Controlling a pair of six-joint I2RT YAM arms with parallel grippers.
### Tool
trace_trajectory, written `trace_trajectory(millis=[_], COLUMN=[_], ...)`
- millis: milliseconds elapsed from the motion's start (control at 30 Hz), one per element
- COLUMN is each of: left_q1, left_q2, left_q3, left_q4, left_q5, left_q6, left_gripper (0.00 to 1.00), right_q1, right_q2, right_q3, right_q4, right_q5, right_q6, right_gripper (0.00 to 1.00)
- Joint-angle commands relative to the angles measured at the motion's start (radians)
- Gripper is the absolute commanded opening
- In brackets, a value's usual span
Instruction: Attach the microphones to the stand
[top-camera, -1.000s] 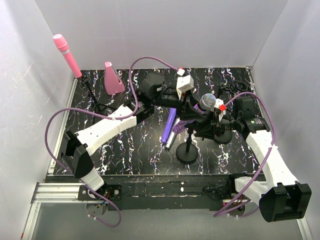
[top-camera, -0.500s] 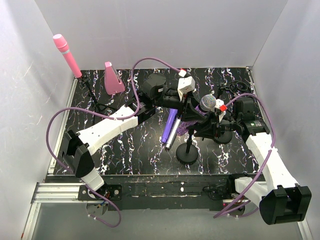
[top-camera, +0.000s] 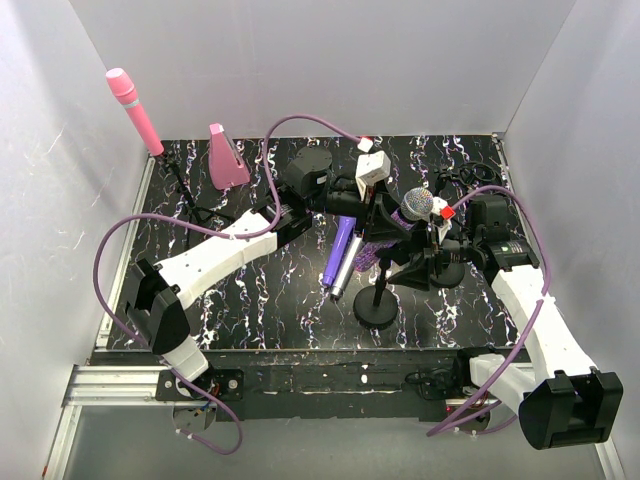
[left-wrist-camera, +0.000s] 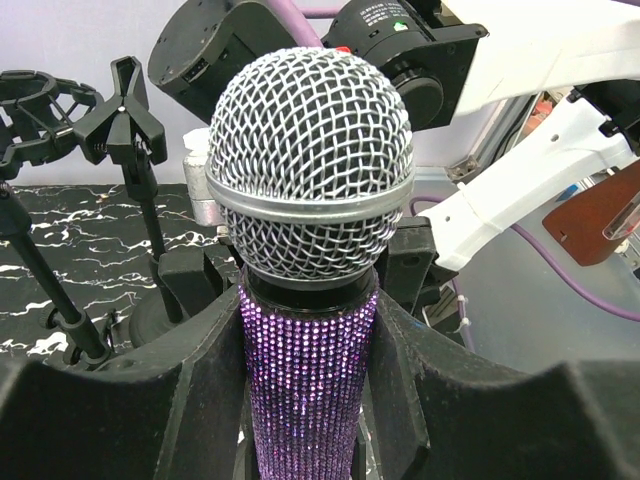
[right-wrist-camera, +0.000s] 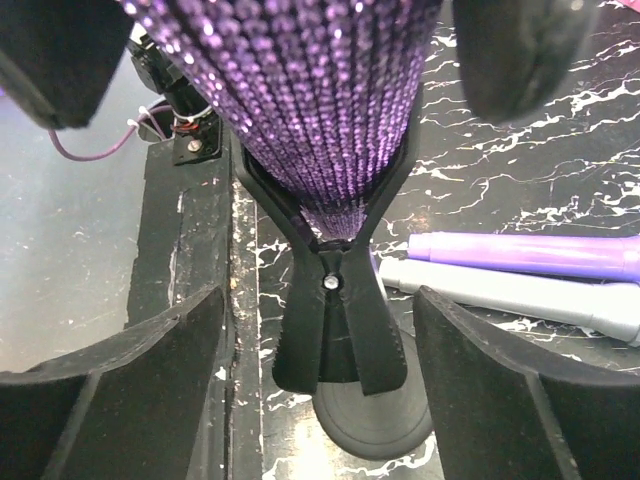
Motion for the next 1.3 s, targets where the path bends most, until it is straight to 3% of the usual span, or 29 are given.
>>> trace_trajectory(millis=[0,33,200,433,600,1000,1167,1267], left_q1=[-0.015,-0.015,-0.015,-0.012,-0.008,0.015,0.017,0.017], left_q2=[0.008,0.007,-0.012,-0.05,-0.085,-0.2,-0.298,-0.349], left_q3=[-0.021,-0.021,-0.02,-0.026,-0.03,-0.033,-0.14,-0.257], left_q4=[-0.049,-0.058,-0.07,-0.072,-0.072,-0.214,-0.227,-0.147], left_q5=[-0.056,-0.061,-0.098,-0.18,-0.219,-0.247,-0.25,-0.221], left_q6=[0.002,0.007,0.002,-0.025,-0.021,0.03,0.065,0.065], left_gripper=[0.02,0.03,0.26,0.8,0.98,0.98,0.98,0.98], right_q1=[0.008,0.005,-0.01,-0.03,-0.036,-0.047,-0.051,-0.064], right_q2=[-0.025,-0.027,-0.041,-0.055,-0.062,-0.067,-0.081,-0.082], right_q3=[0.025,0.026,0.023,0.019,0.016,0.029,0.032,0.032], right_q4=[0.003,-0.005,-0.031,-0.051,-0.062,-0.125,-0.163,-0.165], right_q5=[-0.05,-0.055,-0.064,-0.058,-0.059,-0.053,-0.036,-0.027], right_q6=[0.032,0.021,0.0,-0.025,-0.037,-0.103,-0.146,-0.151], right_gripper=[0.84,0.85,0.87,0.89,0.9,0.92,0.93,0.93])
